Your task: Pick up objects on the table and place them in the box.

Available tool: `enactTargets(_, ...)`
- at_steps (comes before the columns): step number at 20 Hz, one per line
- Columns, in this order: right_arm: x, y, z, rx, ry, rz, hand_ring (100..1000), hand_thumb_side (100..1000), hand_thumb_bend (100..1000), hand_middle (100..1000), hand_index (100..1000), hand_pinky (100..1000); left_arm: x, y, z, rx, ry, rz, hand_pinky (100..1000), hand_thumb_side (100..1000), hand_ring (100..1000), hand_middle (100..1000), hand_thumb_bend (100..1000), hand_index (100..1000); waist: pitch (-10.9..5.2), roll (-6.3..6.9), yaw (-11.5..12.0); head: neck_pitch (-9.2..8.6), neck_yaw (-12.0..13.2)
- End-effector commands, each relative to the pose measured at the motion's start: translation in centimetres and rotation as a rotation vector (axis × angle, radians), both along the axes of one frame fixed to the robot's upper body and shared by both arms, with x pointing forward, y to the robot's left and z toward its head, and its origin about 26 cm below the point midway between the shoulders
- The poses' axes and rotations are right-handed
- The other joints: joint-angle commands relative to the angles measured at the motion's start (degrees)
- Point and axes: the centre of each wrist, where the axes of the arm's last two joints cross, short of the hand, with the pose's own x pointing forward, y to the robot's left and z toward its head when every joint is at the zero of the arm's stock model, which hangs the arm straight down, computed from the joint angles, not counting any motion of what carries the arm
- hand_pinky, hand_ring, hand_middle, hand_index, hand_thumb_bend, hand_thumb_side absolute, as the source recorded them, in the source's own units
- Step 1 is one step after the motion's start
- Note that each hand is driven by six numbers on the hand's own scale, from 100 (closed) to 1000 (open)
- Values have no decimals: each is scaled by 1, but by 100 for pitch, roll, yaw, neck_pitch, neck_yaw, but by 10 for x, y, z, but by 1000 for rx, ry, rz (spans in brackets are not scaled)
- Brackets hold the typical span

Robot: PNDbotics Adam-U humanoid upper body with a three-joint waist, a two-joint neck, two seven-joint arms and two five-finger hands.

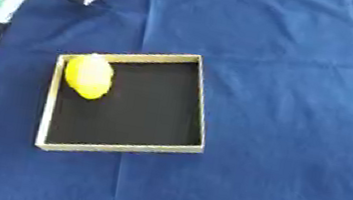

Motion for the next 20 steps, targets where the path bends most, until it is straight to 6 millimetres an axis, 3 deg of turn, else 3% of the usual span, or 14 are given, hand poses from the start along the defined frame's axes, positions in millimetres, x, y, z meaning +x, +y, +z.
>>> enactTargets(1, -3, -2, 7, -12, -13, 0, 952, 471, 129, 805, 905, 778, -17, 6, 26, 12, -107, -44, 787, 100, 672, 441, 107, 467, -225, -74, 38, 66, -56)
enactTargets(8, -6, -6, 3, -6, -4, -13, 950, 467, 131, 803, 903, 778, -68, -11, 30, 15, -180, -268, 788, 100, 677, 435, 100, 446, -345, -144, 177, 192, -176)
enactTargets(14, -7, -7, 0, -4, -9, -16, 946, 462, 134, 802, 901, 779, -140, -53, 13, 25, -152, -525, 796, 100, 702, 446, 100, 457, -390, -235, 291, 294, -305)
enactTargets(20, -8, -5, -6, 3, -2, -28, 949, 466, 132, 802, 902, 779, -190, -86, -5, -34, -151, -658, 797, 125, 715, 448, 100, 457, -374, -298, 453, 353, -497)
